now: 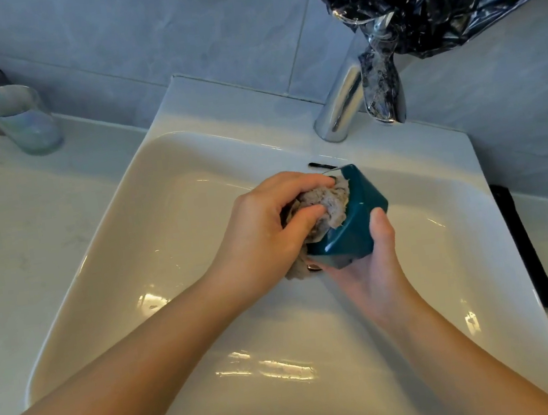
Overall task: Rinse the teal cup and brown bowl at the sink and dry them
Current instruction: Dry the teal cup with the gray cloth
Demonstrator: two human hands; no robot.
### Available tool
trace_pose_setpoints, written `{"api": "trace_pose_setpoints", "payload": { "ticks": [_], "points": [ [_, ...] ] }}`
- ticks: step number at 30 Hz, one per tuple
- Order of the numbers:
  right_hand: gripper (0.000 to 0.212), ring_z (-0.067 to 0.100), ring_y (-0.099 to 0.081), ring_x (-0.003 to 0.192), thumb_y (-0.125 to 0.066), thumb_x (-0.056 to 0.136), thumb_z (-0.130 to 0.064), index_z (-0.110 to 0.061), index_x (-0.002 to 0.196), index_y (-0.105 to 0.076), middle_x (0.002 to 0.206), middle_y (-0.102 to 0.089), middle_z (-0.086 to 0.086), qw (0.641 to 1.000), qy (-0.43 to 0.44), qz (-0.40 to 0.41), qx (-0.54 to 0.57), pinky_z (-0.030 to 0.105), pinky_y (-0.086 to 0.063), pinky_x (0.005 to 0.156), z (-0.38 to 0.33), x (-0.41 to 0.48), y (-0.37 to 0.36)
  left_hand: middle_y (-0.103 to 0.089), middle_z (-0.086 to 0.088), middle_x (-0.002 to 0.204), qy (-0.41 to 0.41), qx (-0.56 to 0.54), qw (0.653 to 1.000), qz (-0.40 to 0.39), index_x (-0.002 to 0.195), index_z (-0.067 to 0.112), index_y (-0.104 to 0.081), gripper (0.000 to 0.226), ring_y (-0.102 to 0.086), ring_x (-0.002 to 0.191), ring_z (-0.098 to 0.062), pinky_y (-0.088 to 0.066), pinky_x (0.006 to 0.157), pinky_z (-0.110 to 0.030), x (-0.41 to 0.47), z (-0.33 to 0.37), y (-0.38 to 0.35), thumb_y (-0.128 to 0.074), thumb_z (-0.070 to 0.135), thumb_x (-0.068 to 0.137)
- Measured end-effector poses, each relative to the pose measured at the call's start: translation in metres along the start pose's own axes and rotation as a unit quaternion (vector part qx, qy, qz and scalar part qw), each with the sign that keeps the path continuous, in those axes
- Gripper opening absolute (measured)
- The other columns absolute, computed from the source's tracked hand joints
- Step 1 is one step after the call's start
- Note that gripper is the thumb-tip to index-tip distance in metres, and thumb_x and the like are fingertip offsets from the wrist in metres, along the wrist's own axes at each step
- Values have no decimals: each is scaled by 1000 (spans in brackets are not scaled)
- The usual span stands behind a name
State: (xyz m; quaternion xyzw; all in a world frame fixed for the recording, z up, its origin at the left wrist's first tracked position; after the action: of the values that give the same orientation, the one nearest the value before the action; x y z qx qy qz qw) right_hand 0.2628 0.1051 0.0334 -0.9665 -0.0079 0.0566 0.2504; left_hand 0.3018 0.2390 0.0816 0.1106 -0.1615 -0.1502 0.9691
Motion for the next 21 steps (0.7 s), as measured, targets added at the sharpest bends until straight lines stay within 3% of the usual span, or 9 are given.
{"api": "trace_pose_setpoints", "payload": {
  "ticks": [2, 3, 8, 13, 15, 21],
  "points": [
    [85, 39, -48, 127, -65, 78, -63, -10, 142, -44, 138, -52, 21, 999, -13, -41, -22, 69, -35, 102, 4, -1, -7, -63, 10, 107, -10, 28, 999, 22, 111, 20, -68, 28, -58, 103, 0, -49, 89, -18, 2, -1, 6, -60, 15, 85],
    [84, 41, -45, 127, -64, 80, -63, -11, 143, -43, 140, -50, 22, 998, -22, -48, -28, 72, -31, 103, 6, -1, -7, -62, 8, 107, -14, 53, 998, 33, 110, 19, -68, 27, -56, 102, 0, -48, 89, -15, 3, -3, 8, -61, 15, 84],
    [85, 35, -49, 127, -67, 78, -62, -11, 142, -43, 138, -52, 19, 998, -40, -50, -28, 57, -41, 104, 6, -3, -14, -60, 5, 109, 13, 130, 989, 69, 109, 18, -67, 25, -50, 96, 1, -39, 84, -1, 3, -12, 16, -65, 8, 87],
    [100, 52, -41, 129, -71, 75, -63, -3, 145, -33, 140, -44, 32, 994, -27, -55, -90, 66, -37, 105, 10, 3, -11, -64, 7, 109, 40, 66, 992, 104, 110, 22, -66, 24, -56, 98, -1, -48, 86, -15, 0, -12, 16, -64, 12, 88],
    [103, 53, -41, 127, -74, 72, -62, -1, 144, -33, 139, -45, 33, 996, -21, -35, -79, 67, -38, 103, 10, 4, -7, -64, 6, 109, 18, 44, 995, 82, 111, 20, -66, 25, -58, 101, -1, -50, 87, -19, -1, -8, 13, -62, 12, 88],
    [88, 28, -60, 114, -73, 72, -58, -5, 138, -47, 125, -62, 16, 999, 1, 33, 40, 43, -54, 92, -3, 2, 5, -62, -2, 113, -82, 51, 995, -27, 114, 9, -66, 29, -57, 108, -6, -45, 95, -20, -3, -5, -3, -61, 5, 85]
  ]
}}
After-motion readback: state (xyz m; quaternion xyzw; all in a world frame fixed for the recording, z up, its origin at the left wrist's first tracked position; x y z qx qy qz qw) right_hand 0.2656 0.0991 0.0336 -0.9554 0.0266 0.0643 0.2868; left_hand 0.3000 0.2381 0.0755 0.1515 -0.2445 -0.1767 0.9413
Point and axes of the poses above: each hand's wrist, its own x-axis towards the middle knuckle, its own y-axis out of the back of the hand, z = x × y, the point moved 4 cm from there along x, towards the middle knuckle
